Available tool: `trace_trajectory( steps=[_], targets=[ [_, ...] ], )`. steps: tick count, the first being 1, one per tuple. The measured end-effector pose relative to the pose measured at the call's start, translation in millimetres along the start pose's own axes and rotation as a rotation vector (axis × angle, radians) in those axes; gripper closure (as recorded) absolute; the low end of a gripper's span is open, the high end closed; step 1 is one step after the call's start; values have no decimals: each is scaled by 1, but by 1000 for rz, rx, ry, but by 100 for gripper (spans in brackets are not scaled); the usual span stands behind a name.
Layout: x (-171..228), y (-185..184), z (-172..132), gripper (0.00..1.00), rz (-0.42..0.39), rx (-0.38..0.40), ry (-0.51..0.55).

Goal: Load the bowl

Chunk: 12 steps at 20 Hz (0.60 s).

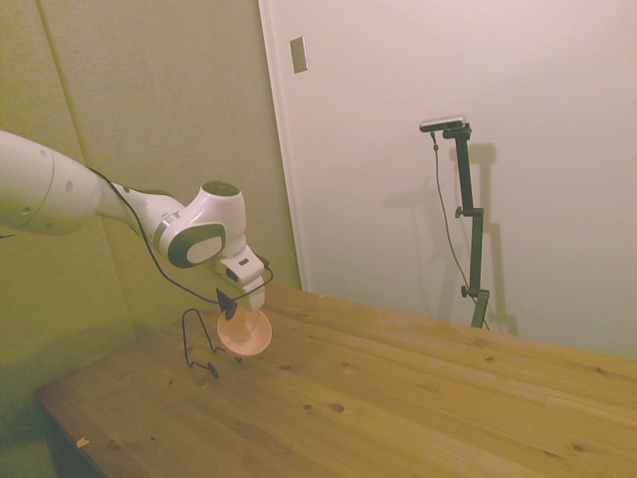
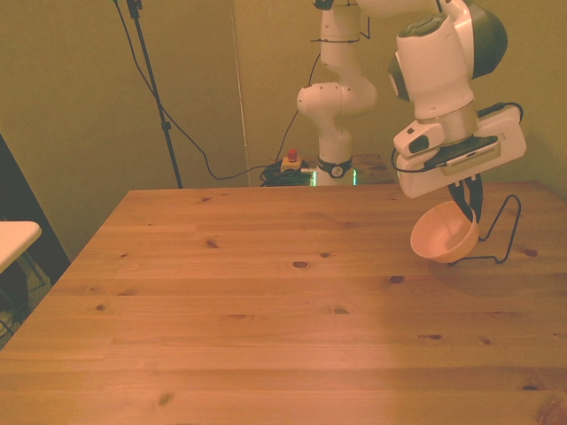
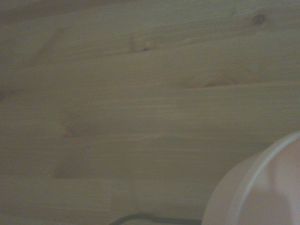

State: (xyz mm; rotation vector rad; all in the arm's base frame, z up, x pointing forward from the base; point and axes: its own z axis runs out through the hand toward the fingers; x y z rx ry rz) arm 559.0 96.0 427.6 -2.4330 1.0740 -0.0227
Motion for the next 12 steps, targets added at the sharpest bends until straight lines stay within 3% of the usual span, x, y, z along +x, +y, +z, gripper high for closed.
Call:
trace_trajectory(
  steps=[3,6,9,12],
  targets=[
    [-7,28,-3,100,4,76,-25],
    [-21,43,-27,100,-12,128,-20],
    [-37,42,-50,100,-28,167,-11],
    [-50,32,-53,100,-38,210,-42]
  ],
)
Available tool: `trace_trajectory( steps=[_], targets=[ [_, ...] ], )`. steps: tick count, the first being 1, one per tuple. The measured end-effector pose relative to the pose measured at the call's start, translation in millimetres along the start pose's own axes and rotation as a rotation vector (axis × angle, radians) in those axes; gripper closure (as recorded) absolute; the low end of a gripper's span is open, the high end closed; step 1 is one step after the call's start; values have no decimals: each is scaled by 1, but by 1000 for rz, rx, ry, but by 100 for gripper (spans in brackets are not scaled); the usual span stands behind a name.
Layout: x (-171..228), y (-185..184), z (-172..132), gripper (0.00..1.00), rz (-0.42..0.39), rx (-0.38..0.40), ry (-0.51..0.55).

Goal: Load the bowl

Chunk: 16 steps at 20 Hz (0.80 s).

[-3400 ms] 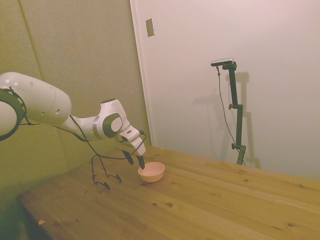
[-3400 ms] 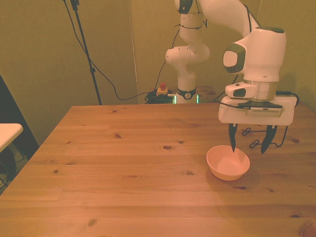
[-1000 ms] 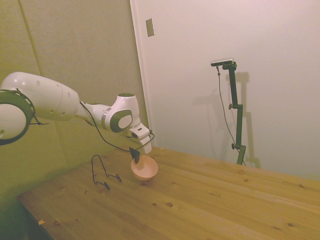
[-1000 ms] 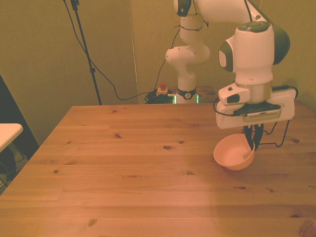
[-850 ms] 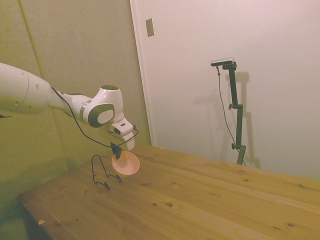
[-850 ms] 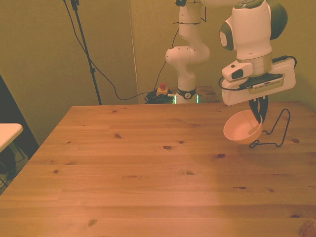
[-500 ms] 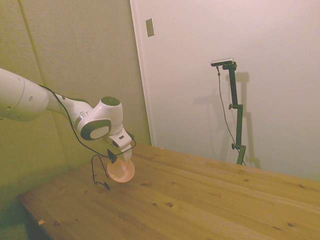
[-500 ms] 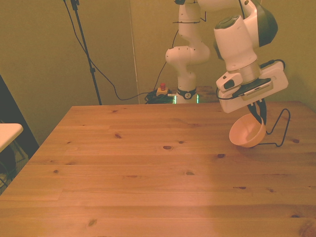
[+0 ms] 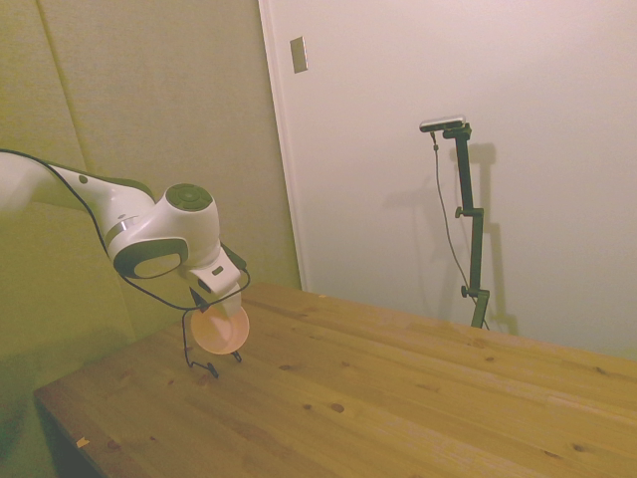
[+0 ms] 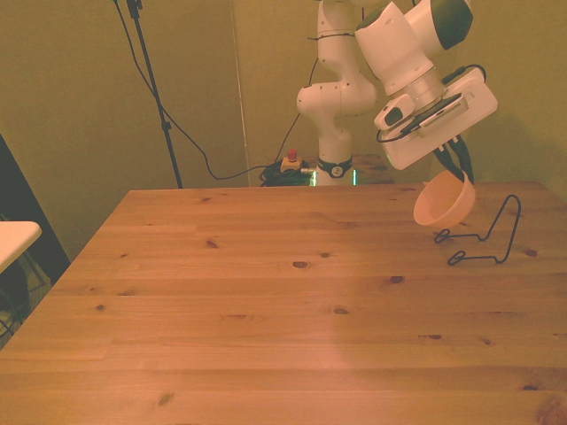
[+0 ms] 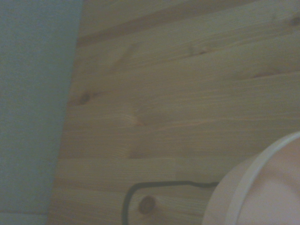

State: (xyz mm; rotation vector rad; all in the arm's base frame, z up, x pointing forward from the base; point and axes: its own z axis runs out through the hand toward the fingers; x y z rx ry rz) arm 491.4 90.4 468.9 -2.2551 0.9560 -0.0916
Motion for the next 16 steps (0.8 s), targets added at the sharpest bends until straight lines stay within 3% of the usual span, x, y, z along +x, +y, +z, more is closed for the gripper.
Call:
trace_trajectory(
  steps=[3,16],
  targets=[
    [-14,-16,6,100,-43,66,-46],
    [-7,1,29,100,-86,175,-191]
  ],
)
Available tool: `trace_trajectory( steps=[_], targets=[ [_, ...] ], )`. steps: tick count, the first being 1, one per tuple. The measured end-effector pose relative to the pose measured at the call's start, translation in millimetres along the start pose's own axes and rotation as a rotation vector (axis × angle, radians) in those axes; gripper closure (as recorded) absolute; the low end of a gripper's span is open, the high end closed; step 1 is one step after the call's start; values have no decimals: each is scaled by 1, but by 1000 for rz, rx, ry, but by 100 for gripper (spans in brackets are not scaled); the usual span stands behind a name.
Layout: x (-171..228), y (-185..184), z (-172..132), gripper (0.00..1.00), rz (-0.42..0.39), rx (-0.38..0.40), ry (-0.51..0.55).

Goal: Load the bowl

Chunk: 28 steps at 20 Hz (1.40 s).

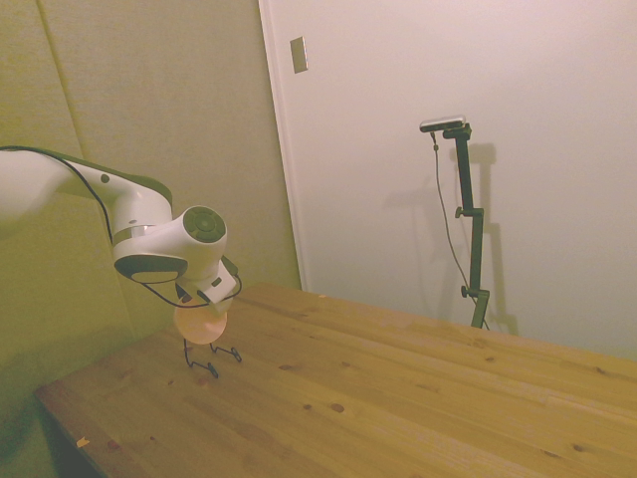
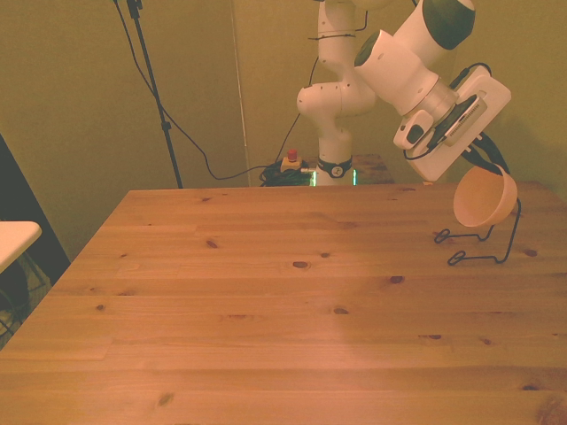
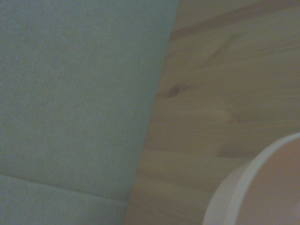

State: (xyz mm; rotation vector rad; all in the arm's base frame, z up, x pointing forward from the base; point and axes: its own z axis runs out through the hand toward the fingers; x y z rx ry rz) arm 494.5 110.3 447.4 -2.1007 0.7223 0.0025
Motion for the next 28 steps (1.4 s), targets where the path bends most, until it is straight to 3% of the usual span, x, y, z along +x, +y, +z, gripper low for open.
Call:
trace_trajectory(
  steps=[15,28],
  targets=[
    [10,27,10,100,0,65,-4],
    [30,21,37,100,10,56,-9]
  ],
)
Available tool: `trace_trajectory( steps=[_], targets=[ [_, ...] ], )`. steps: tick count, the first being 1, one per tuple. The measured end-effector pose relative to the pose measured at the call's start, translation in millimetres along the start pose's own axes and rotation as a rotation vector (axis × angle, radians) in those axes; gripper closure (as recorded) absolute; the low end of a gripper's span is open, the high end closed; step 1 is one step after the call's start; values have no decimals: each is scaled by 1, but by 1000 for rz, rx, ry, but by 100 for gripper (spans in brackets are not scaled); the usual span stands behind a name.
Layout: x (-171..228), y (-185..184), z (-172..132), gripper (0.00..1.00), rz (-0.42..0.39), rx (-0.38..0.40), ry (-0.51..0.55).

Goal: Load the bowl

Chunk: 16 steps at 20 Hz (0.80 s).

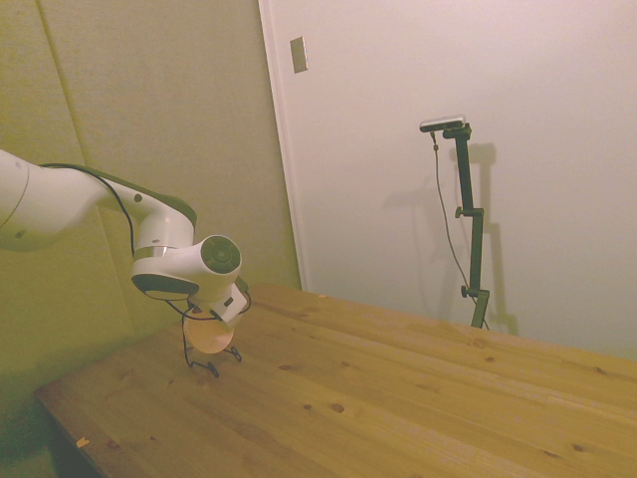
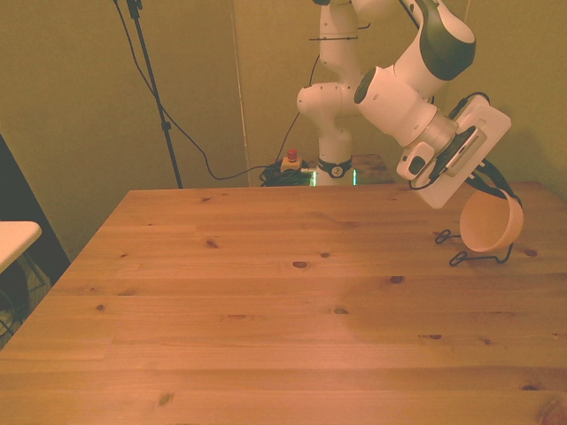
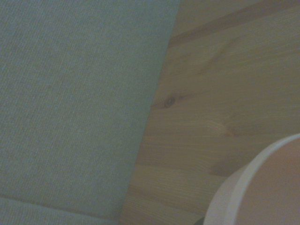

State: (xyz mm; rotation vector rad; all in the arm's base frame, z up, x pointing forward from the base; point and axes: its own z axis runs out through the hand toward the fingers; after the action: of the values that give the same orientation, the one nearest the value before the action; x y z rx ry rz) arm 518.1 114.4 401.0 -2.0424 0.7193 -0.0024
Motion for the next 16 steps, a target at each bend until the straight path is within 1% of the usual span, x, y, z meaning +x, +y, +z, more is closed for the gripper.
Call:
trace_trajectory(
  steps=[16],
  targets=[
    [5,9,7,100,21,-10,2]
  ],
)
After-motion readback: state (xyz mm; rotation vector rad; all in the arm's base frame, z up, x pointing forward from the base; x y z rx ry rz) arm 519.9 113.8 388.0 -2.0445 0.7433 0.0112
